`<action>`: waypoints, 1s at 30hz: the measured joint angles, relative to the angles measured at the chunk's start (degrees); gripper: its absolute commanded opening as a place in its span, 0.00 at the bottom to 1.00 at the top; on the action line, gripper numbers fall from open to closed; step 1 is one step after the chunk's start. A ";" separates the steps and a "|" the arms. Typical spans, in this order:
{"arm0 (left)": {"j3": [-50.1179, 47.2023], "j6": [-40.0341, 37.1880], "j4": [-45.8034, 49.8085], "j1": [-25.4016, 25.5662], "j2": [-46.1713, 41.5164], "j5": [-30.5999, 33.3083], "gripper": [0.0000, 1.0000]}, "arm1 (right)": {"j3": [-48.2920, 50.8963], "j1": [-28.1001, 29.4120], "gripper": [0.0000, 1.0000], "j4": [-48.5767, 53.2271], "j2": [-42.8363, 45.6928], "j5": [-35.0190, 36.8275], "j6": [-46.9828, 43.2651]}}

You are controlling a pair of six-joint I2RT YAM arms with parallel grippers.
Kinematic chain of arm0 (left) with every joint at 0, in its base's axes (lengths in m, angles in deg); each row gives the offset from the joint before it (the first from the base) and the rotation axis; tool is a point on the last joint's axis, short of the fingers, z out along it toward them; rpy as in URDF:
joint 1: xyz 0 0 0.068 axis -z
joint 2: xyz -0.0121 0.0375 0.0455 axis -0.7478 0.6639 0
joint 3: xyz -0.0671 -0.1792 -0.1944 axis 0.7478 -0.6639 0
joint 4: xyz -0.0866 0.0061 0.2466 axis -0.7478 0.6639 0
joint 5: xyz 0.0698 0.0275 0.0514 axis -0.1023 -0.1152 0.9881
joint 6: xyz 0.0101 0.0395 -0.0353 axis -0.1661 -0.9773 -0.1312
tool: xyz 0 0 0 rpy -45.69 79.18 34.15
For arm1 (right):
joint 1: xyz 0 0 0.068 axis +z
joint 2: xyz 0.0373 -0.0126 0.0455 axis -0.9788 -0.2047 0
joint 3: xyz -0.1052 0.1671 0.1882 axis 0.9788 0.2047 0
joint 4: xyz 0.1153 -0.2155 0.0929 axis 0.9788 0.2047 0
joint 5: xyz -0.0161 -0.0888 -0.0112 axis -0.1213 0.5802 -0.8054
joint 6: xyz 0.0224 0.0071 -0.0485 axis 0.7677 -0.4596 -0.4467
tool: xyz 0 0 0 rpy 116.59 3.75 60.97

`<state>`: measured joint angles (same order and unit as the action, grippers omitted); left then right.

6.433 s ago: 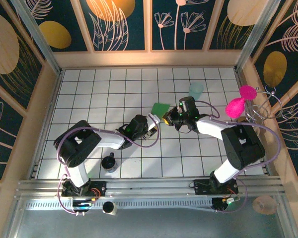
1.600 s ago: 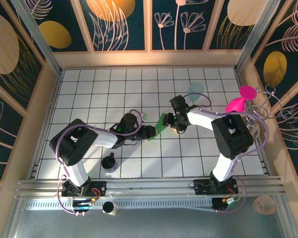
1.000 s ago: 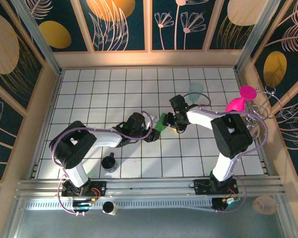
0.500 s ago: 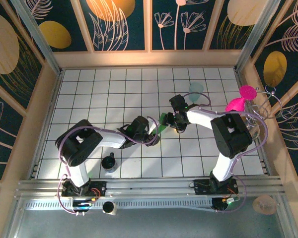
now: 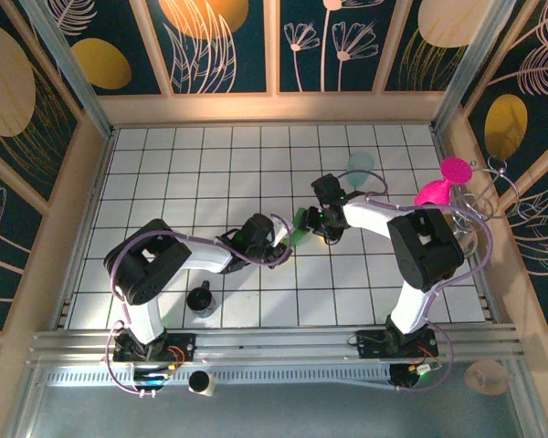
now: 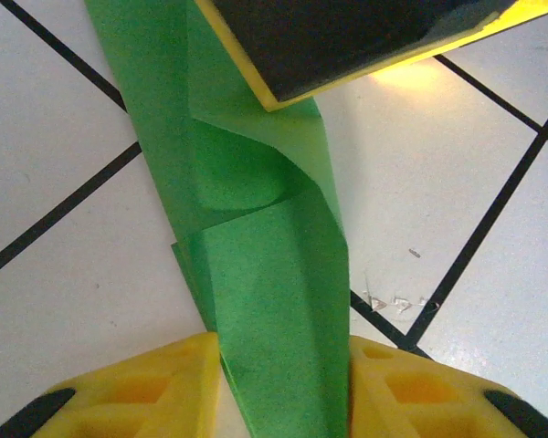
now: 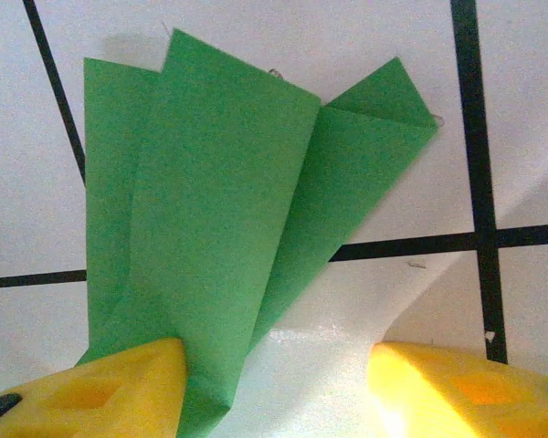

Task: Fold a paper plane with a square sheet of paper (pick it up from the middle)
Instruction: Fold the wing for the fifth time at the center of the table.

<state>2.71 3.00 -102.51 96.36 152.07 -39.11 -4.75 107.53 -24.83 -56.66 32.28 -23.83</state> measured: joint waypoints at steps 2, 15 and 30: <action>-0.02 0.55 -0.44 0.00 0.17 -0.42 0.32 | 0.04 -0.04 0.59 -0.02 0.15 -0.04 0.00; -0.04 7.82 -3.43 -1.25 1.73 -6.29 0.20 | 9.40 -5.31 0.65 -9.57 7.78 -5.77 -1.77; 0.15 17.88 -5.29 -4.00 2.80 -13.57 0.22 | 12.22 -4.57 0.67 -12.70 12.04 -9.14 -10.03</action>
<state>2.86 20.87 -107.80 92.36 154.87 -52.68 7.47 102.96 -37.53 -44.62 23.14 -33.86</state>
